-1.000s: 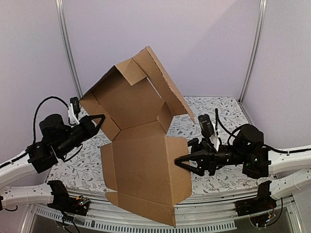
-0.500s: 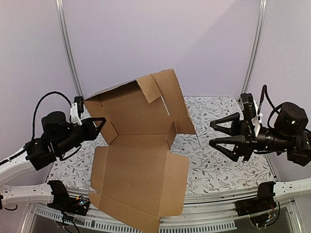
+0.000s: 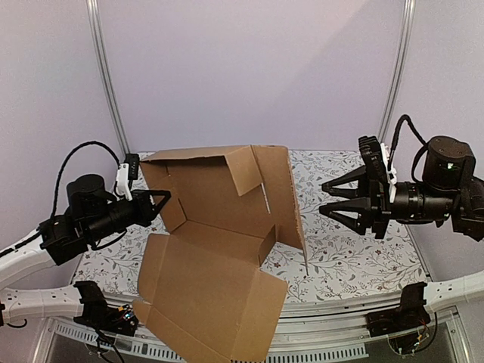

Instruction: Fold the paper box

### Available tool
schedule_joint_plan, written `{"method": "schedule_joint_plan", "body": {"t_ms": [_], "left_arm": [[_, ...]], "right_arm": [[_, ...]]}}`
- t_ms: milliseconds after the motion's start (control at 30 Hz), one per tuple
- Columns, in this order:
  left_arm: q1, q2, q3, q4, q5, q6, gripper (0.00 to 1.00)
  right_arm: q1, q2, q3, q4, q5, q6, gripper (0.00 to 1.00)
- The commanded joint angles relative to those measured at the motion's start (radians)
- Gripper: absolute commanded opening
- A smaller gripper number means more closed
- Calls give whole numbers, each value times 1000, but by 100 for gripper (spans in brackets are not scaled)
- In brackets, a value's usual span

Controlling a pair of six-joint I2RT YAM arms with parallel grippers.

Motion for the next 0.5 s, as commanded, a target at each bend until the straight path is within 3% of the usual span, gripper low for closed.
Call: {"method": "schedule_joint_plan", "body": {"t_ms": [0,467], "left_arm": [[11,13,27,-13,39,16,0],[11,35,28,-36,-26,20,0]], "right_arm": [[-5,48,50,-34,-51,-35,43],[-4,174,83,39,-191,12,42]]}}
